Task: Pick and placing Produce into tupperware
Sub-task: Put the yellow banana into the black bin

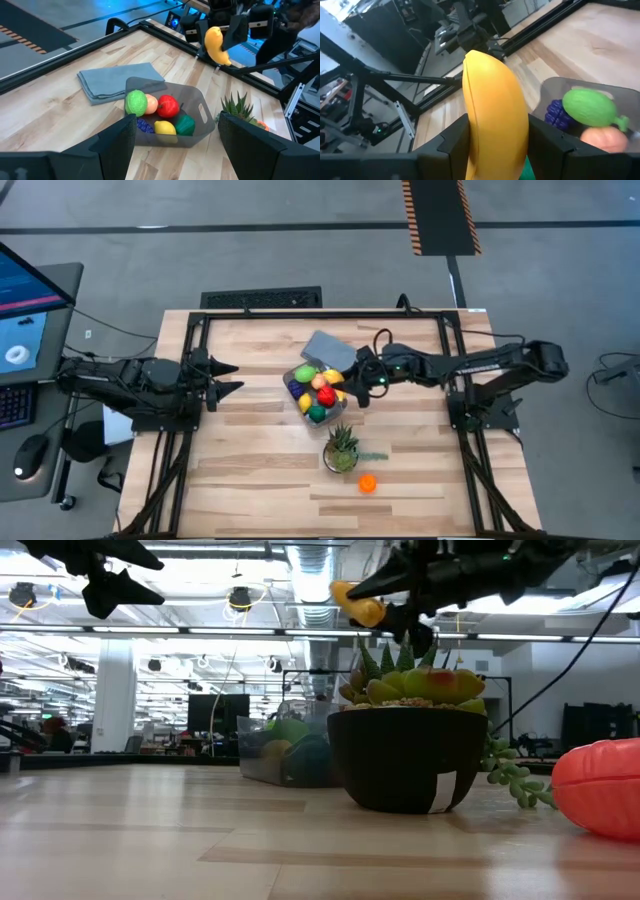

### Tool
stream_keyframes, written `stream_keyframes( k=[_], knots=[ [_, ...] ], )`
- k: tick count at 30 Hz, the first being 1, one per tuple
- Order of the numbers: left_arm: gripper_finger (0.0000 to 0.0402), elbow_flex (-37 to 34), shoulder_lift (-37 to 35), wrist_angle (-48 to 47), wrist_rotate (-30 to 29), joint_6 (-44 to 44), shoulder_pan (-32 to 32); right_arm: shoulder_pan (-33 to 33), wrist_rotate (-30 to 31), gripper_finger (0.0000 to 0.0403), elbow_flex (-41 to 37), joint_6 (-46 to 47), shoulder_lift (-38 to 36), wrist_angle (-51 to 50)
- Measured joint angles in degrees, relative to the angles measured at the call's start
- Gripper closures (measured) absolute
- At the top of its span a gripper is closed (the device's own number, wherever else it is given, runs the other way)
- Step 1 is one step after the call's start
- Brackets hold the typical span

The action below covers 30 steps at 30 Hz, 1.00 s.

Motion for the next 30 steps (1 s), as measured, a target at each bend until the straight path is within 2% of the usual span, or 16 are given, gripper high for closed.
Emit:
stream_keyframes(
  k=[20,30],
  knots=[
    [0.0132,0.0,0.0,-1.0,0.0,0.2,0.0,-2.2,-9.7,0.0217,11.2,-1.6,17.9,0.0],
    [0.0132,0.0,0.0,-1.4,0.0,0.2,0.0,-2.2,-9.9,0.0213,16.1,-2.1,25.3,-0.8]
  ],
)
